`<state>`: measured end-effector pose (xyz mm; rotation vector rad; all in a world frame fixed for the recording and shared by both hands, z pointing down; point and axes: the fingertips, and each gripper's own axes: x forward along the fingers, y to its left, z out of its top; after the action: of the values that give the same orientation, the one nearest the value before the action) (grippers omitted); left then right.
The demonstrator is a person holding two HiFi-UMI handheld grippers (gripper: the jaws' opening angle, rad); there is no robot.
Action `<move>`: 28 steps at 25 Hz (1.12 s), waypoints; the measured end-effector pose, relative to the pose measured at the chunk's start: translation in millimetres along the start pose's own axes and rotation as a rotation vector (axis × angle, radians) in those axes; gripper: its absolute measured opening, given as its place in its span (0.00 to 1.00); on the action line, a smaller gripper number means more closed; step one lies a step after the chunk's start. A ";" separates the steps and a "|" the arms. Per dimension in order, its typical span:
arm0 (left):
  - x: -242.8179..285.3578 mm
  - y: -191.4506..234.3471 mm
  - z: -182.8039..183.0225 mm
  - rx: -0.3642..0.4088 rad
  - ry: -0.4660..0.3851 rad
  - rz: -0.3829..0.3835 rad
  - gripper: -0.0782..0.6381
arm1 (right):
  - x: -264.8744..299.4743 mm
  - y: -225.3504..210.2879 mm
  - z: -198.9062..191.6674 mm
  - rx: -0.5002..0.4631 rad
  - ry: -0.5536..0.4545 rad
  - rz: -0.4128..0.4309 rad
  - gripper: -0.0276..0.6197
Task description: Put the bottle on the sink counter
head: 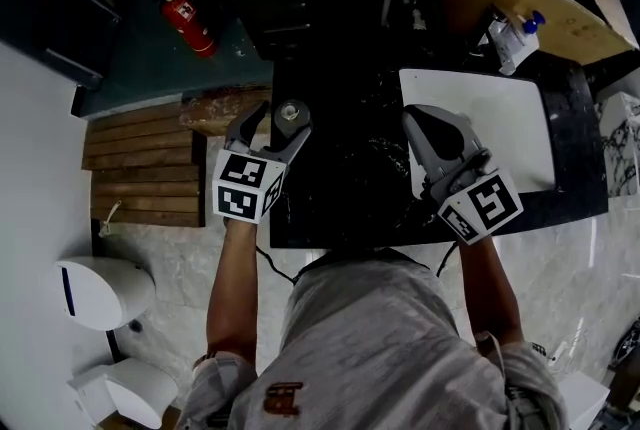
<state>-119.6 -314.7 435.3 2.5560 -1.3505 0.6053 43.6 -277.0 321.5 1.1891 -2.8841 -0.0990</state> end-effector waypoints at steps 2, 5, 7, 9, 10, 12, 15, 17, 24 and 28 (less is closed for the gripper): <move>-16.2 -4.9 23.4 0.006 -0.070 0.009 0.58 | 0.7 2.1 4.9 -0.001 -0.009 0.010 0.04; -39.2 -19.2 61.5 0.018 -0.198 0.005 0.58 | 1.7 7.8 13.0 -0.007 -0.029 0.032 0.04; -55.9 -32.3 84.7 0.018 -0.299 -0.011 0.56 | 2.2 14.1 19.3 -0.008 -0.045 0.050 0.04; -72.3 -46.1 104.7 0.019 -0.382 -0.027 0.52 | 2.8 22.0 26.7 -0.011 -0.062 0.070 0.04; -79.8 -52.7 113.7 0.020 -0.414 -0.033 0.50 | 3.1 26.1 30.7 -0.014 -0.071 0.079 0.05; -91.5 -64.5 127.5 0.024 -0.466 -0.042 0.45 | 3.2 34.1 38.2 -0.016 -0.089 0.096 0.04; -100.1 -80.0 139.7 0.031 -0.521 -0.051 0.37 | 2.4 43.4 47.1 -0.017 -0.116 0.118 0.04; -101.0 -90.0 143.9 0.037 -0.541 -0.058 0.29 | 1.5 48.0 51.8 -0.017 -0.132 0.130 0.04; -92.8 -112.3 139.8 0.061 -0.511 -0.086 0.14 | -4.6 57.6 56.9 -0.011 -0.153 0.146 0.05; -90.3 -118.4 143.0 0.066 -0.516 -0.090 0.11 | -10.0 56.7 59.5 -0.015 -0.162 0.143 0.05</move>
<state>-29.5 -229.9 270.1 2.9332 -1.3532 -0.0391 8.3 -226.9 265.9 1.0136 -3.0909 -0.2235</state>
